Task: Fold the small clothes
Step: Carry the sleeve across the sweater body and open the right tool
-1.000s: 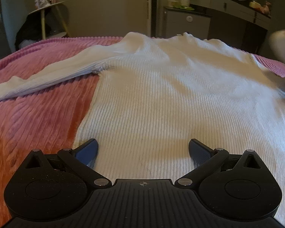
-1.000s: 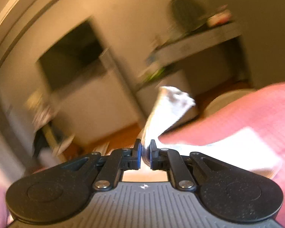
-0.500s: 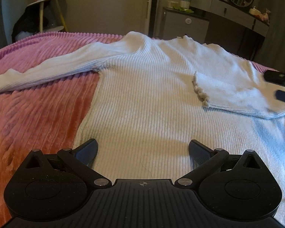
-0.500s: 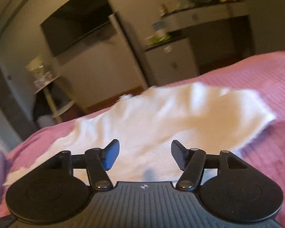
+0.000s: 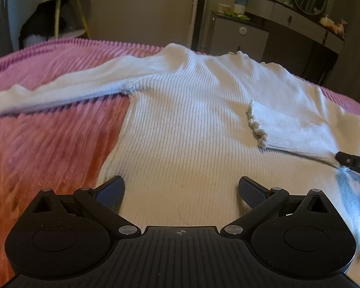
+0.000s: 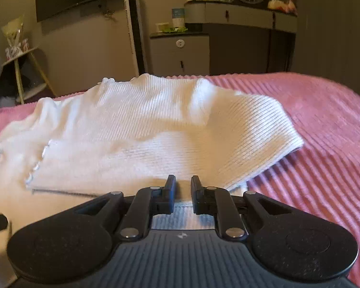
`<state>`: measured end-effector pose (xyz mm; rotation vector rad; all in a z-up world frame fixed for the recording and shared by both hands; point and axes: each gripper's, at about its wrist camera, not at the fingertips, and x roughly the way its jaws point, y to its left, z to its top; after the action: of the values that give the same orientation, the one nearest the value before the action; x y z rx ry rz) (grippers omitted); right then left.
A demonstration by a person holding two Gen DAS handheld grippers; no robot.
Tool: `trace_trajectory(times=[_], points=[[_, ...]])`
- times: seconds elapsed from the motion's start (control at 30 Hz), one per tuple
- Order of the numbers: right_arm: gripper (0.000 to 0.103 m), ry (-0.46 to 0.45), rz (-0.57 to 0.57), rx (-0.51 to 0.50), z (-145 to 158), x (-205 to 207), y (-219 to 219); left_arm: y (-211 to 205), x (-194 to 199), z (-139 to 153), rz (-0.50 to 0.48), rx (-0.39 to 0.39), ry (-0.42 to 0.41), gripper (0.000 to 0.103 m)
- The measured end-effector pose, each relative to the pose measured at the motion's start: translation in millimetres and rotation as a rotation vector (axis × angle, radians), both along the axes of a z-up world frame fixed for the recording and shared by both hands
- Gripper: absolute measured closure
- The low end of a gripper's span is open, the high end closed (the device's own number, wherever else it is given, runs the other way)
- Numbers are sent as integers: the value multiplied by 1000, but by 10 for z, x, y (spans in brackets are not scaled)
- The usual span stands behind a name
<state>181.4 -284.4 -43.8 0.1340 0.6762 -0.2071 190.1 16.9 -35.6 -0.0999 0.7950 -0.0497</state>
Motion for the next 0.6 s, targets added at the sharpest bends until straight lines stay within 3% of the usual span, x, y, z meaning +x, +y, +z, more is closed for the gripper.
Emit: trace_trajectory(times=[0.1,0.2,0.3,0.4,0.47,0.53,0.6], points=[[90,10,-23,-56,86,-155,-1,-13,-5,37,3,22,-19,0],[90,40,-45,-39,93,-380,-49,17,15,66,2,0,-13,0],[89,42,-39,-25,78,-574,4,77,77,147,-3,-106,9,0],[88,64,-12,-69,62,-765,96,159,155,214,26,-316,62,0],[84,72,-16,-70,82,-786,111,118,253,222,12,-353,82,0],[64,65,-23,-48,129,-767,106,0,382,222,14,-304,93,0],[52,34,-14,-35,137,-774,96,-131,509,199,-16,-274,116,0]])
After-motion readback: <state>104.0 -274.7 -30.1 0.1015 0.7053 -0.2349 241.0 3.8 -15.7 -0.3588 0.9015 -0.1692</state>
